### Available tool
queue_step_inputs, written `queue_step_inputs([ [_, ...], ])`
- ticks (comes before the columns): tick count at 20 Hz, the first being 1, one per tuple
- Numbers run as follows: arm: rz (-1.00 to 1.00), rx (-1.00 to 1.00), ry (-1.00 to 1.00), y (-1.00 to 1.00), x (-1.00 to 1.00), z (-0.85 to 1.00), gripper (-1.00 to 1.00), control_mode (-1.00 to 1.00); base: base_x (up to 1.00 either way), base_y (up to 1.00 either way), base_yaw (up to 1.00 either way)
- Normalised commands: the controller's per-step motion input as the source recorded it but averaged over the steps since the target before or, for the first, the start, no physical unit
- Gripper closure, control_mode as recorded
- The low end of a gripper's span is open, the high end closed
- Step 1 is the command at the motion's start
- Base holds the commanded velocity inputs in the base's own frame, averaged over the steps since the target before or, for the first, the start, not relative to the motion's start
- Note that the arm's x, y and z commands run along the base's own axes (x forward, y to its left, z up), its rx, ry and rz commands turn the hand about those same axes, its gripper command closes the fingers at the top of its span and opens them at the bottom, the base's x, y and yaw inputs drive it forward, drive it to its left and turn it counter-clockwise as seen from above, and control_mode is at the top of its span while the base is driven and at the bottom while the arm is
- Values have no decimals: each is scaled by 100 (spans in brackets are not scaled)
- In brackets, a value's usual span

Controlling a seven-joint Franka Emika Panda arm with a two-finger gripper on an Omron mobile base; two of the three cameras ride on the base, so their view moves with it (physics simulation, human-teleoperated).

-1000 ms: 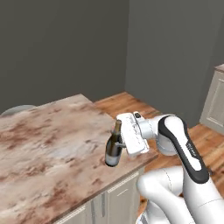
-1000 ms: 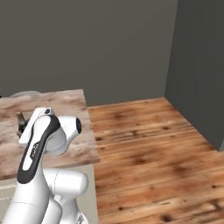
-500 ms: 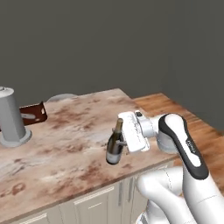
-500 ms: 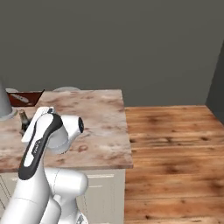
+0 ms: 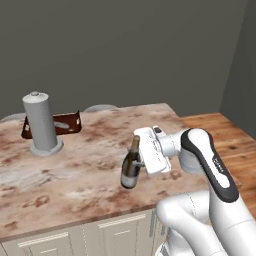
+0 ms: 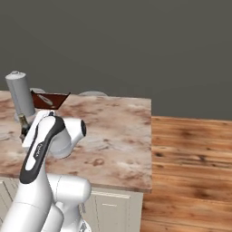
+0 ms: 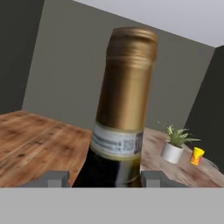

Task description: Place the drinks on the dining counter in a tight cluster.

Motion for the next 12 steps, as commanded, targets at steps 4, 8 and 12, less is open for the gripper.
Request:
queue_step_inputs([
  [4,0,0,0,0,0,0,100,100,1,0,1],
  [8,0,0,0,0,0,0,100,100,0,0,0],
  [12,0,0,0,0,0,0,100,100,4,2,0],
])
